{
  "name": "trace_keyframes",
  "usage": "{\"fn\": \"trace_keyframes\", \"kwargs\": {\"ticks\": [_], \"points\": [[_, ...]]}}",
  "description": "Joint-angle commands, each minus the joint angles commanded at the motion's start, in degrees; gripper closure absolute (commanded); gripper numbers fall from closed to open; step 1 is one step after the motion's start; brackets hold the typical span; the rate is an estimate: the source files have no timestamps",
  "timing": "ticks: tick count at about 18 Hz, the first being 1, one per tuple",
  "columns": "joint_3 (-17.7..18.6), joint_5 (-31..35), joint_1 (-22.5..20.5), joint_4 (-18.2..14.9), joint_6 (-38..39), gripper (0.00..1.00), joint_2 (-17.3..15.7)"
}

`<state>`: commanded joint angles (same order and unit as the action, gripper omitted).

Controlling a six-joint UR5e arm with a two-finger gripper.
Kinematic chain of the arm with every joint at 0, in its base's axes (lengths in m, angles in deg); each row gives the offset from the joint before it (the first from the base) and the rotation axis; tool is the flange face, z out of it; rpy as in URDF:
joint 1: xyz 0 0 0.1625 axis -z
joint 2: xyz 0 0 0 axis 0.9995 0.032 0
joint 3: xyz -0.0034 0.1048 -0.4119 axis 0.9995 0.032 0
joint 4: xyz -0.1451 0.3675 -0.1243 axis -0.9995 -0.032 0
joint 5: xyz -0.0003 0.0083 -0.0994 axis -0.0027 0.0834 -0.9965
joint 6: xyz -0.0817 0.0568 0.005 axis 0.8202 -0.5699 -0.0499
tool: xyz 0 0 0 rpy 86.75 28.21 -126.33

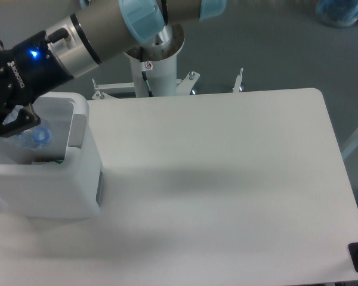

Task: Place the trash in the trash can

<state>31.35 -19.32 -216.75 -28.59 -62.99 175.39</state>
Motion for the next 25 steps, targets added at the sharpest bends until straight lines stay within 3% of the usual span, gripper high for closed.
{"fn": "trace_keyframes", "kwargs": {"ticks": [6,7,8,17,25], "points": [[2.91,0.00,-0.09,0.00,-3.35,0.24,-0.18],[2.91,0.09,-0.09,0.00,-3.35,0.11,-0.27],[2.82,0.09,-0.09,0.00,-3.26,0.06,-0.53],[2.82,0.53,-1.14,-0.09,-2.91,0.00,-0.97],[1.50,0.53,-15.97,0.18,-3.61,0.00,-2.55]]}}
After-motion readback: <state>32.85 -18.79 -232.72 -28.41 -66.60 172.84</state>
